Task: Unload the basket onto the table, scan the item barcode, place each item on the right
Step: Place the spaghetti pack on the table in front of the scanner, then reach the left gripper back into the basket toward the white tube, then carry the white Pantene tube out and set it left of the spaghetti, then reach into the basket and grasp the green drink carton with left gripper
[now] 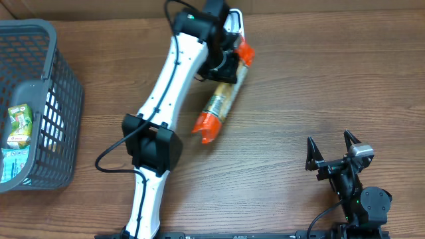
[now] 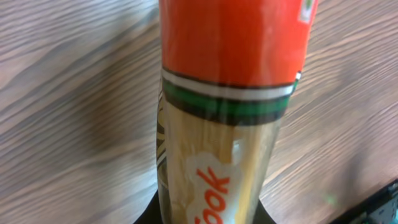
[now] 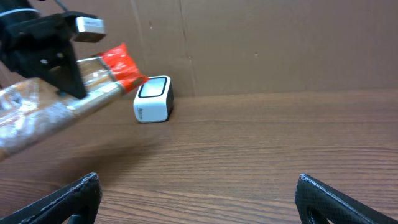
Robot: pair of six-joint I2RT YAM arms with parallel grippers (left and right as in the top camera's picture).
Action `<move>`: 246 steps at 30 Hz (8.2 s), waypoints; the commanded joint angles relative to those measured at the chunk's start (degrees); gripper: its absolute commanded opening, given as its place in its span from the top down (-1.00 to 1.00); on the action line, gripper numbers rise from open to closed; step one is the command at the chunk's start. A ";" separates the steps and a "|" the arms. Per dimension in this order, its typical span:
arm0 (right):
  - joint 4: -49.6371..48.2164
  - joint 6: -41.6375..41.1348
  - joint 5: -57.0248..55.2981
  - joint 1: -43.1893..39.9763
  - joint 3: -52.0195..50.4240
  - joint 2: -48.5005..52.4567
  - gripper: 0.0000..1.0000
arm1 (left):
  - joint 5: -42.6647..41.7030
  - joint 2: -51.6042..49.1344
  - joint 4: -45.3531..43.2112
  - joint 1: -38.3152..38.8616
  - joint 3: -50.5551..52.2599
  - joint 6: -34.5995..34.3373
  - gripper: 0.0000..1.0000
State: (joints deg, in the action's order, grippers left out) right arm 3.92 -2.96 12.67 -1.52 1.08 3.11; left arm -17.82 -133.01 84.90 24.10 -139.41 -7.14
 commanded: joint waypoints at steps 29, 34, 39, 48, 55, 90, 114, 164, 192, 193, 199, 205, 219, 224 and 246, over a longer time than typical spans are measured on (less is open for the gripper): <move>-0.35 0.13 -0.44 -0.04 -0.61 -0.48 -1.00 | -4.70 2.03 -22.56 2.40 26.75 -15.96 -0.33; -0.35 0.13 -0.44 -0.04 -0.61 -0.48 -1.00 | -4.70 5.75 -22.53 -1.01 25.55 -14.19 -0.31; -0.35 0.13 -0.42 -0.04 -0.61 -0.48 -1.00 | -4.61 13.31 -21.70 -5.05 24.00 -10.43 -0.22; -0.35 0.13 -0.44 -0.04 -0.61 -0.48 -1.00 | 4.70 31.56 -18.12 -12.24 24.00 -8.00 -0.38; -0.35 0.13 -0.44 -0.04 -0.61 -0.48 -1.00 | 15.15 40.15 -10.64 -25.00 24.02 -9.27 -0.82; -0.35 0.13 -0.44 -0.04 -0.61 -0.48 -1.00 | 10.56 24.46 -21.33 -73.02 38.03 7.08 -0.68; -0.35 0.13 -0.42 -0.04 -0.61 -0.48 -1.00 | 17.18 6.86 -24.68 -67.95 38.12 15.72 -0.29; -0.35 0.13 -0.44 -0.04 -0.61 -0.48 -1.00 | 11.26 37.03 -0.37 -31.74 7.48 3.82 0.92; -0.35 0.13 -0.42 -0.04 -0.61 -0.48 -1.00 | 3.85 33.24 -41.24 -6.78 70.79 -1.90 0.91; -0.35 0.13 -0.42 -0.04 -0.61 -0.48 -1.00 | 4.26 33.24 -42.71 -6.80 71.97 -1.95 0.91; -0.35 0.13 -0.42 -0.04 -0.61 -0.48 -1.00 | 3.39 33.24 -48.94 -6.75 77.64 -3.41 0.91; -0.35 0.13 -0.42 -0.04 -0.61 -0.48 -1.00 | 2.69 33.24 -49.51 -6.64 78.38 -4.55 0.05; -0.35 0.13 -0.44 -0.04 -0.61 -0.48 -1.00 | 2.19 33.44 -29.59 -8.61 53.57 -0.02 -0.27; -0.35 0.13 -0.42 -0.04 -0.61 -0.48 -1.00 | 4.96 33.44 -16.50 -12.76 35.12 1.07 -0.33; -0.35 0.13 -0.42 -0.04 -0.61 -0.48 -1.00 | 19.78 33.24 -6.03 -66.58 17.79 -8.57 -0.42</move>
State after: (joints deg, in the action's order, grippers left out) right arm 3.90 -2.96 12.64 -1.52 1.08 3.11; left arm 0.73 -100.18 80.86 -38.96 -125.84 -13.43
